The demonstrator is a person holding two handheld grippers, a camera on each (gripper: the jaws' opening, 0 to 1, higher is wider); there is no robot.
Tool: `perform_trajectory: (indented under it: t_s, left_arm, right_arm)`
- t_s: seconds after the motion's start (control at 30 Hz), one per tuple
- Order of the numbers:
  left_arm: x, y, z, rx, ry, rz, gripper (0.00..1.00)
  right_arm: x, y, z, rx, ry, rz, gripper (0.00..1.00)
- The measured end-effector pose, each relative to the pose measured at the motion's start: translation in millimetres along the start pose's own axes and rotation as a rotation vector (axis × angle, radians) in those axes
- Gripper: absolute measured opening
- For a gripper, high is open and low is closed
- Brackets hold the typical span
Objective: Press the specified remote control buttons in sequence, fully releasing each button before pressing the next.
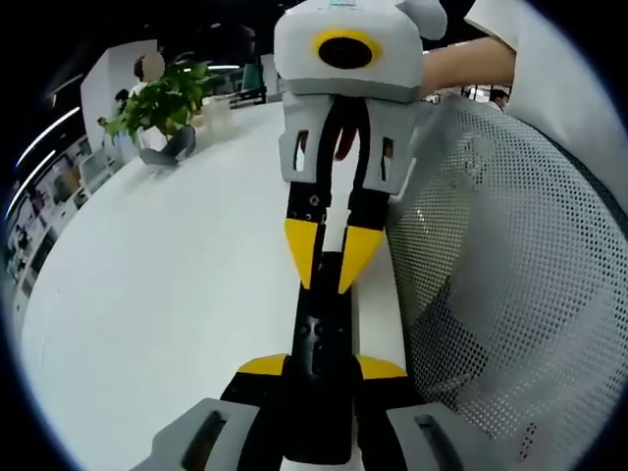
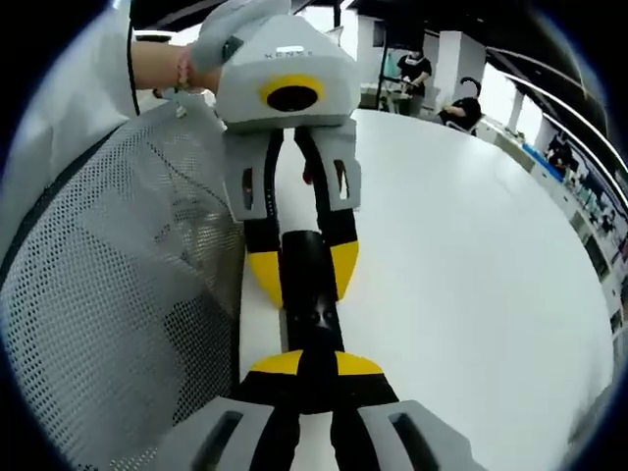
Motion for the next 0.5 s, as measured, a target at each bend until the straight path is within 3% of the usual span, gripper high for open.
perform_trajectory:
  t_s: [0.13,0.33,0.43,0.5]
  left_arm:
    - [0.7,-0.1,-0.5,-0.015,-0.021,-0.029,0.24]
    - [0.6,1.2,-1.3,-0.02,-0.031,-0.054,0.25]
    - [0.8,1.0,-1.2,-0.017,-0.03,-0.055,0.25]
    - [0.6,1.2,-1.3,-0.02,-0.032,-0.059,0.25]
  right_arm:
    - [1.4,-3.6,-1.0,0.016,-0.018,0.063,0.07]
    - [5.4,-9.8,-1.0,-0.039,-0.045,0.177,0.07]
    - [4.8,-7.9,-3.2,-0.012,-0.057,0.175,0.07]
    - [3.5,-5.3,-2.6,0.05,-0.046,0.095,0.07]
Point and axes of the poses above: the point that each gripper's makers call its tool centre point, and the gripper's own axes: x roughly forward along the fingers, z roughly to its left, y roughly out of its underside, the point moved 5 cm from there along -x, roughly backward along the fingers, and after that the axes turned 15 degrees about y, right-handed, at the moved point
